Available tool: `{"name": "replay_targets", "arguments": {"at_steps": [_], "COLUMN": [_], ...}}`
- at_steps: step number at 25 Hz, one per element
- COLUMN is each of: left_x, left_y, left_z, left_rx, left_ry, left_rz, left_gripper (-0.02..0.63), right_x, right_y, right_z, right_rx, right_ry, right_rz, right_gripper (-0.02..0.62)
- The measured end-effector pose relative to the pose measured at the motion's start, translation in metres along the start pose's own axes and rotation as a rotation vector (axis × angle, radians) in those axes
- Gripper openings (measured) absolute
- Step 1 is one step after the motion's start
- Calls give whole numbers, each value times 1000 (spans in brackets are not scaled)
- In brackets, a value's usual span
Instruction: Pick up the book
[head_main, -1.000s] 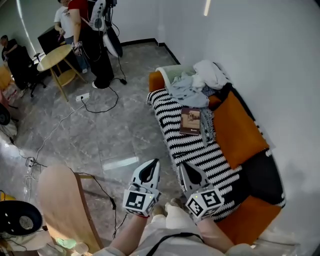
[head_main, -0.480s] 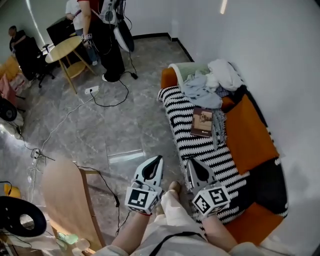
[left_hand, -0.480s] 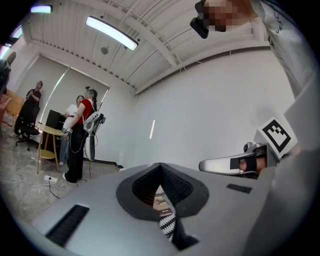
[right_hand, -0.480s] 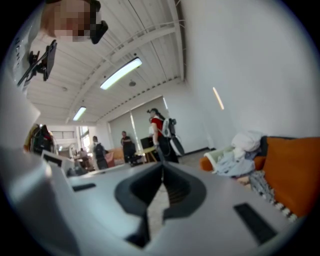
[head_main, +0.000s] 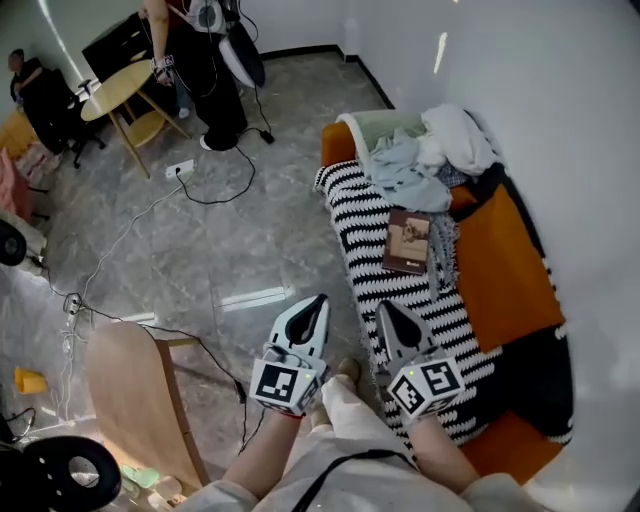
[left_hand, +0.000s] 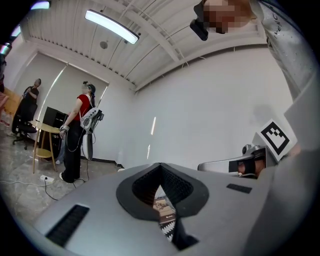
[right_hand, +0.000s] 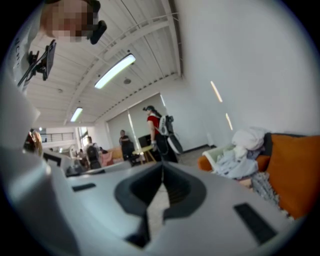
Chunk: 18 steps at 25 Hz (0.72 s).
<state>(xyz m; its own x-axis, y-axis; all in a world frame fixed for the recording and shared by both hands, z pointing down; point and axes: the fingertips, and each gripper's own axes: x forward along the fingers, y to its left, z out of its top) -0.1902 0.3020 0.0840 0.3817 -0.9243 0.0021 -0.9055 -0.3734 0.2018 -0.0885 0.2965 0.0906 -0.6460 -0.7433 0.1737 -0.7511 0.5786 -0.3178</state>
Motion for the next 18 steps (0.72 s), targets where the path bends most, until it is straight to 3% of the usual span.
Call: {"name": "replay_targets", "arguments": {"at_steps": [6, 18], "left_x": [52, 112], "left_y": [2, 27], "left_z": [-1, -9], "left_rx": [-9, 4], "left_ry": [1, 21], "left_rz": [-26, 27], "left_gripper": [23, 23], "right_x": [30, 56], "right_y": [-35, -102], "right_z": [15, 28], "right_rx": [2, 17], "right_ry": [8, 2], "right_rz": [17, 1], "right_gripper": [14, 14]}}
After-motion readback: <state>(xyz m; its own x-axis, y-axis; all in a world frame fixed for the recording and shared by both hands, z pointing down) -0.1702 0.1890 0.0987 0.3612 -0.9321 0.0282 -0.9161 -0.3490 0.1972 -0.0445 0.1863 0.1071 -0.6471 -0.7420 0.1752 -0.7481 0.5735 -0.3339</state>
